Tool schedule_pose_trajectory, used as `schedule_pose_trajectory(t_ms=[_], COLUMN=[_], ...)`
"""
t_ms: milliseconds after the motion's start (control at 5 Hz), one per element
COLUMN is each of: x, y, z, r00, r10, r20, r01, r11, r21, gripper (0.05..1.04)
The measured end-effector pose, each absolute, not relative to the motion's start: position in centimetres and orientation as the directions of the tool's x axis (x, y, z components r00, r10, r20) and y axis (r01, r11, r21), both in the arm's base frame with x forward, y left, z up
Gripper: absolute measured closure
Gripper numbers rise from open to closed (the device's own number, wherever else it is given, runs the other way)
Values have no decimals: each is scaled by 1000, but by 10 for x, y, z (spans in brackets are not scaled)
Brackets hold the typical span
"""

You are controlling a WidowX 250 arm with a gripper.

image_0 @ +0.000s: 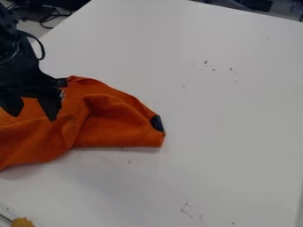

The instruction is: On the left

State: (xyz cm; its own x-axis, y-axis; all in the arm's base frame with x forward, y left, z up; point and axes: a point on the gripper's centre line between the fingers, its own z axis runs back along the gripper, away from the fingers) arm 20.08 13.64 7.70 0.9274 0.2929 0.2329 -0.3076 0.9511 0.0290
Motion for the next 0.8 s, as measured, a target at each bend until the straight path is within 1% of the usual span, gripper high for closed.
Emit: schedule_pose_trajectory(t_ms=[200, 400, 600, 800], x=[201, 223, 246, 265], y=[134, 112, 101, 95], z=[72, 52, 45, 34], r00=[930, 959, 969, 978], r10=[297, 221, 160, 111], r20=[216, 179, 188, 174], r01=[-308, -221, -156, -103], r11=[951, 975, 987, 993], r21=[19, -18, -33, -55], gripper=[83, 83, 83, 83])
